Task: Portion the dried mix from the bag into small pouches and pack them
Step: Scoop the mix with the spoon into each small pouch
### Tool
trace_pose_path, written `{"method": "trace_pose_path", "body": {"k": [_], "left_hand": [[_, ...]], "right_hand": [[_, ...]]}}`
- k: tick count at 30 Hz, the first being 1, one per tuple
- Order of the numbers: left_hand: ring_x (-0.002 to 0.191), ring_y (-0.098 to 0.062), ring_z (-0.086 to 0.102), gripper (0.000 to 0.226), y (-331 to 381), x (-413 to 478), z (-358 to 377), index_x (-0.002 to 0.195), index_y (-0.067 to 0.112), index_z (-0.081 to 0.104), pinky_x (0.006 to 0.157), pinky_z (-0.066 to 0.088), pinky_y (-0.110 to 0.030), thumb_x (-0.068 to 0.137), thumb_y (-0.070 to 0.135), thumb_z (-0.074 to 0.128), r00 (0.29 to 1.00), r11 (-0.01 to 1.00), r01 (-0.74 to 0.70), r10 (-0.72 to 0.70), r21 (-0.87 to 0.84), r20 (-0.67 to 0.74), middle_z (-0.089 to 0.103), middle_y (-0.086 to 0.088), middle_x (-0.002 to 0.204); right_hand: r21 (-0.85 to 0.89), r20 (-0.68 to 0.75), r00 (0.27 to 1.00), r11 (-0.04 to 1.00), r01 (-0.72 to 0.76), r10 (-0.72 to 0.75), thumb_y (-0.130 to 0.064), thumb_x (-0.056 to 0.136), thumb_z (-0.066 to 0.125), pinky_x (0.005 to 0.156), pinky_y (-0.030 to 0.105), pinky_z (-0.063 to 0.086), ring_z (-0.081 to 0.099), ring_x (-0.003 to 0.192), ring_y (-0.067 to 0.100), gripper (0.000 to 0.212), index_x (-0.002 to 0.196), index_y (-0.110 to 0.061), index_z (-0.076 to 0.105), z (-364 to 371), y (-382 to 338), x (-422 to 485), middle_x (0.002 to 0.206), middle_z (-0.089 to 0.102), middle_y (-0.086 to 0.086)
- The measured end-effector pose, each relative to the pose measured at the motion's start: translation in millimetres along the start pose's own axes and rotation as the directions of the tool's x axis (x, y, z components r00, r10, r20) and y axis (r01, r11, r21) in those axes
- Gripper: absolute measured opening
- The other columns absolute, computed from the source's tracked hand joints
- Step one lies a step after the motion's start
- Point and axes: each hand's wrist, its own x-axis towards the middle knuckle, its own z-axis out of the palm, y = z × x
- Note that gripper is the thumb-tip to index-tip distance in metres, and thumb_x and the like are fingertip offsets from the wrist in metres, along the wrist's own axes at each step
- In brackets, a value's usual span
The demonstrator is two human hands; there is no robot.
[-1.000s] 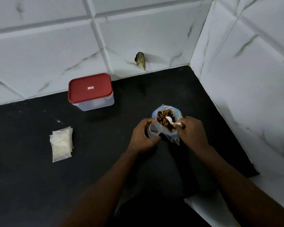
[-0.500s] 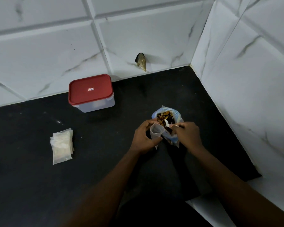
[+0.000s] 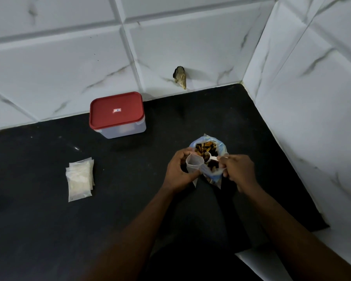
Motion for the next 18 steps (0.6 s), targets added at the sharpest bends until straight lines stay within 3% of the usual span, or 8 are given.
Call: {"method": "trace_pose_path", "body": {"k": [5,7,9,11,14,18], "left_hand": [[0.138,-0.004,0.047,0.055,-6.8,2.7,-2.0,0.122,0.033,0.063,0.106,0.048,-0.024,0.074,0.023,0.087,0.998,0.999,0.050,-0.050,-0.005,-0.024,0.046,0.014,0.146],[0.138,-0.006,0.049,0.060,-6.6,3.7,-2.0,0.125,0.026,0.064,0.107,0.049,-0.030,0.069,0.031,0.085,0.993,0.990,0.114,-0.115,-0.079,-0.015,0.051,0.013,0.146],[0.136,-0.003,0.052,0.056,-6.1,5.3,-2.8,0.125,0.017,0.065,0.108,0.050,-0.030,0.073,0.019,0.085,0.989,0.980,0.150,-0.150,-0.132,0.011,0.057,0.009,0.141],[0.133,-0.004,0.055,0.046,-7.3,7.0,-5.2,0.121,0.015,0.065,0.106,0.052,-0.029,0.081,-0.001,0.079,0.984,0.967,0.181,-0.176,-0.178,0.043,0.060,0.010,0.136],[0.119,-0.006,0.065,0.042,-6.1,8.0,-9.4,0.123,0.008,0.063,0.091,0.057,-0.024,0.085,-0.008,0.072,0.979,0.955,0.201,-0.186,-0.221,0.085,0.062,0.000,0.136],[0.110,-0.007,0.069,0.042,-3.1,9.8,-12.0,0.125,0.007,0.061,0.083,0.057,-0.020,0.087,-0.009,0.069,0.974,0.947,0.215,-0.192,-0.237,0.119,0.065,-0.007,0.130]], "right_hand": [[-0.146,-0.031,0.992,0.982,0.117,-0.123,-0.025,0.097,0.065,0.056,0.018,0.049,0.069,0.071,0.004,0.009,0.102,-0.019,0.071,5.0,-6.1,-3.1,0.085,0.071,-0.002],[-0.223,-0.043,0.977,0.955,0.196,-0.210,-0.025,0.097,0.065,0.060,0.018,0.053,0.069,0.075,0.003,0.011,0.104,-0.020,0.071,9.0,-4.7,-4.8,0.089,0.071,-0.005],[-0.224,-0.019,0.980,0.956,0.189,-0.199,-0.025,0.097,0.064,0.060,0.019,0.052,0.068,0.074,0.002,0.010,0.103,-0.020,0.071,13.0,-4.0,-4.2,0.089,0.071,-0.004],[-0.064,0.009,0.998,0.996,0.056,-0.055,-0.025,0.097,0.064,0.055,0.021,0.048,0.065,0.067,0.006,0.010,0.097,-0.017,0.070,13.8,-7.9,-1.7,0.086,0.071,0.002],[0.236,0.047,0.986,0.957,-0.166,0.160,-0.024,0.096,0.065,0.053,0.024,0.046,0.059,0.060,0.011,0.013,0.094,-0.011,0.069,9.0,-17.1,2.2,0.081,0.069,0.005],[0.380,0.091,0.966,0.888,-0.260,0.244,-0.022,0.095,0.067,0.055,0.025,0.045,0.058,0.061,0.012,0.012,0.096,-0.010,0.069,8.0,-20.5,1.9,0.080,0.067,0.004]]}}
